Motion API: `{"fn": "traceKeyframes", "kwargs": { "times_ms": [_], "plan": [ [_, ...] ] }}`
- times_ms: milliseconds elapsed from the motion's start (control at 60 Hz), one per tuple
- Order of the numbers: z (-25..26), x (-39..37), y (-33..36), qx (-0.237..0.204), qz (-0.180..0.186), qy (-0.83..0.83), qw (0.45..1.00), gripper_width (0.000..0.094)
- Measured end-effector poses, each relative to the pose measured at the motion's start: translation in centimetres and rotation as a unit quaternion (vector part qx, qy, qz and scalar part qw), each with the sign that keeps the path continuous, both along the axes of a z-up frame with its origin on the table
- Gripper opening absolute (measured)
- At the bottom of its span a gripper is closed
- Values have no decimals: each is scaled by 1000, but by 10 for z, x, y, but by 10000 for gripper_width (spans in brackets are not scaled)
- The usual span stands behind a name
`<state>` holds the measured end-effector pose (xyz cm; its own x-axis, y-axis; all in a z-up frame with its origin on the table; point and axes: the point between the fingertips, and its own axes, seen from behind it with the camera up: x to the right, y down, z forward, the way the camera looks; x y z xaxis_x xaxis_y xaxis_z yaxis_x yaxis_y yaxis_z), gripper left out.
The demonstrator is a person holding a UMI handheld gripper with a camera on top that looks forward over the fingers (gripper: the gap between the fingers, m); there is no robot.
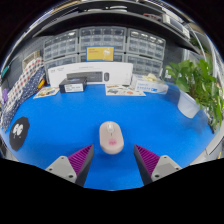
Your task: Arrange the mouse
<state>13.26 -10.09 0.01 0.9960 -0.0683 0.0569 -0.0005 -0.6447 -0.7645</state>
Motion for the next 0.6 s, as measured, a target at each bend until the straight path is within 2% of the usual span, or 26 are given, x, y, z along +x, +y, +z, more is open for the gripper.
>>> {"fn": "traceKeyframes", "kwargs": {
  "times_ms": [117,217,233,283,433,450,467,550,567,583,600],
  "plan": [
    [-2,3,40,2,13,3,1000,777],
    [-11,-1,55,-10,16,3,1000,667],
    [-12,-4,57,-8,19,9,1000,698],
    [-14,-7,60,-7,22,24,999,501],
    [-14,-8,59,-4,17,17,1000,423],
    [-15,-8,58,-6,15,17,1000,489],
    [-15,-8,58,-6,13,17,1000,391],
    [-15,-8,58,-17,5,19,1000,318],
    [-16,-8,58,-19,4,19,1000,317],
    [-16,-8,58,-20,4,18,1000,363],
    [-16,-7,58,-20,5,16,1000,294]
  ]
}}
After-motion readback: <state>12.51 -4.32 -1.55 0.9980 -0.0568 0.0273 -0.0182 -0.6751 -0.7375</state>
